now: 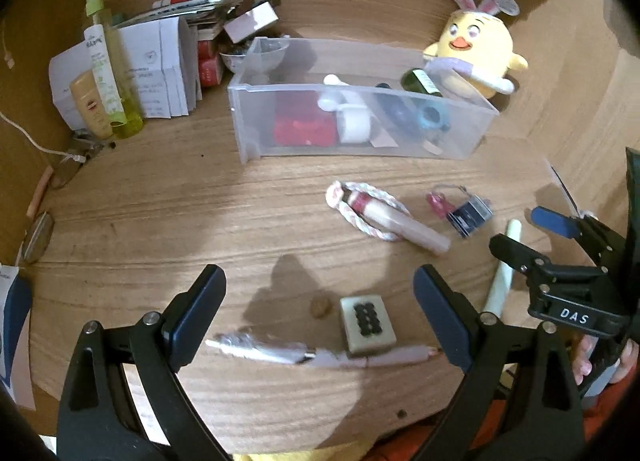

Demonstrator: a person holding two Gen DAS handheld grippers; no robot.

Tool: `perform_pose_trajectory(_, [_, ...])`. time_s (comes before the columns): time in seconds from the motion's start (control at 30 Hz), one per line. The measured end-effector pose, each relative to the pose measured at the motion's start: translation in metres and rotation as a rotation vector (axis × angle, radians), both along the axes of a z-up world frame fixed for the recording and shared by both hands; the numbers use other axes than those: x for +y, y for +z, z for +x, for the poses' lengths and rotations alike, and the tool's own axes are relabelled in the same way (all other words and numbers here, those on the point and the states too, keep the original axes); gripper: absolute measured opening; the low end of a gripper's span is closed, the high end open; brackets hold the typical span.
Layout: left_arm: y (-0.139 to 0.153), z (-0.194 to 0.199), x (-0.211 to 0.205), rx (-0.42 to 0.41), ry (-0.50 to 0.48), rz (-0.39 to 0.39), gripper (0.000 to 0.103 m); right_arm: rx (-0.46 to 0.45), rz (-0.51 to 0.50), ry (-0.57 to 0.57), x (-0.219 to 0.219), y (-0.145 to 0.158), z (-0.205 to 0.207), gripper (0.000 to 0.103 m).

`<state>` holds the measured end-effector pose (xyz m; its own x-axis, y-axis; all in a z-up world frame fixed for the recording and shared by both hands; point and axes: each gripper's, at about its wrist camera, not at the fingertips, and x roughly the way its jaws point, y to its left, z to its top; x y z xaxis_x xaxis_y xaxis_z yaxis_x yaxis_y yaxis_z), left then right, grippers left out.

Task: Organize objects
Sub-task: 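Grasp the white dotted block with the left gripper while the right grasps the white-green marker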

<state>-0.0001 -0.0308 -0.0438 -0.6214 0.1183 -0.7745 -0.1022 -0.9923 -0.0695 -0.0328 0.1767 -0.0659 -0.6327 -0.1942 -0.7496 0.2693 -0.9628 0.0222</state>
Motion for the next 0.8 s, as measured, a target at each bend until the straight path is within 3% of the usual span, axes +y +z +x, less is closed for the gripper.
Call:
perform_pose_trajectory(0.23, [-0.008,0.006,0.009,-0.031,-0.036,-0.023,0.096,-0.009,0.020,0.002,-0.004,-0.008,0.009,0.084])
perform_pose_trajectory(0.3, [-0.009,0.008,0.009,-0.037,-0.043,-0.014,0.091,-0.023,0.012,-0.001,-0.004,-0.013,0.010,0.084])
perform_pose_trajectory(0.37, [-0.010,0.010,0.010,-0.053,-0.057,-0.013,0.076,-0.018,0.019,-0.006,-0.005,-0.014,0.011,0.084])
perform_pose_trajectory(0.8, [-0.013,0.016,0.010,-0.112,-0.103,0.011,0.057,-0.022,0.002,-0.038,0.012,-0.013,0.020,0.082])
